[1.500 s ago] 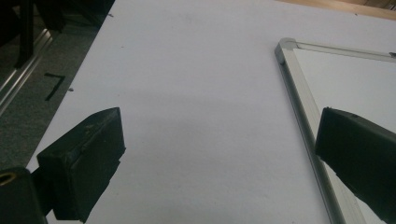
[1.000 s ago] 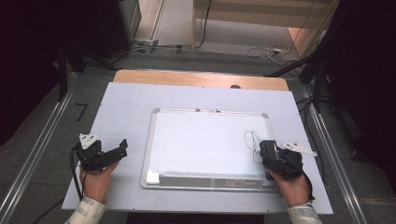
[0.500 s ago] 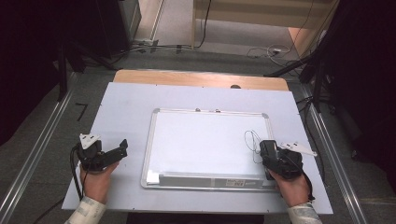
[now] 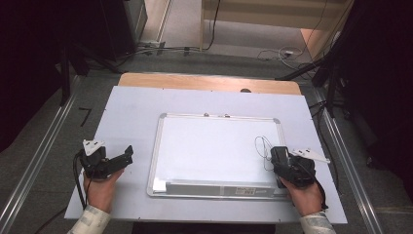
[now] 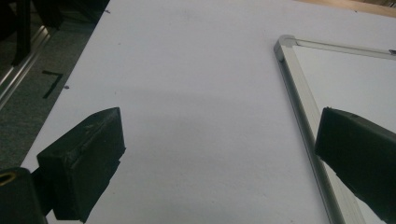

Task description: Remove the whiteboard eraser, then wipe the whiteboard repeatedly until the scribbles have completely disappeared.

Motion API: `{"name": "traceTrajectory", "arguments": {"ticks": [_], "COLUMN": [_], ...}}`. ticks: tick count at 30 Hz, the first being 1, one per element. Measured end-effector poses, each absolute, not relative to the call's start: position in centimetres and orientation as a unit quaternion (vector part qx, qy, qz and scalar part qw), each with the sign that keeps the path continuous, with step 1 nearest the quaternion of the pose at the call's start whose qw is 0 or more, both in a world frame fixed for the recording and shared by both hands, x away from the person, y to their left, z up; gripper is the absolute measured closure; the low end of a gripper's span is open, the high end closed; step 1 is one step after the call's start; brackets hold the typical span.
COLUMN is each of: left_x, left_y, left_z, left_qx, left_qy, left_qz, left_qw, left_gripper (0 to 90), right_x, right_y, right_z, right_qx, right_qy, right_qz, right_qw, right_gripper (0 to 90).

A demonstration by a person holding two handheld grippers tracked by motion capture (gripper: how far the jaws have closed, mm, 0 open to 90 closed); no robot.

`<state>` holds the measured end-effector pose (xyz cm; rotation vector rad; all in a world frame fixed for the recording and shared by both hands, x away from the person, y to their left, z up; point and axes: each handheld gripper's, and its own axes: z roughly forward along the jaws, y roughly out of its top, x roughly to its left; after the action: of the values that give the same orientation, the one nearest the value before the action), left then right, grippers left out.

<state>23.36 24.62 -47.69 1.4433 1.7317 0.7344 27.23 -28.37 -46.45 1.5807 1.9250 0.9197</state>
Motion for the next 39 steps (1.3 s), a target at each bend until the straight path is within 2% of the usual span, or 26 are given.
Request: {"name": "traceTrajectory", "arguments": {"ticks": [39], "left_x": [23.25], "left_y": [24.58], "left_z": [-47.61], "left_qx": [0.565], "left_qy": [0.676], "left_qz": [0.288], "left_qw": [0.375], "left_gripper": [1.9], "right_x": [27.52], "right_y": [-28.36], "right_z": [-46.21], "right_qx": [0.576], "right_qy": [0.701], "right_qz": [0.34], "right_qw": [0.249], "right_gripper": [36.0]}}
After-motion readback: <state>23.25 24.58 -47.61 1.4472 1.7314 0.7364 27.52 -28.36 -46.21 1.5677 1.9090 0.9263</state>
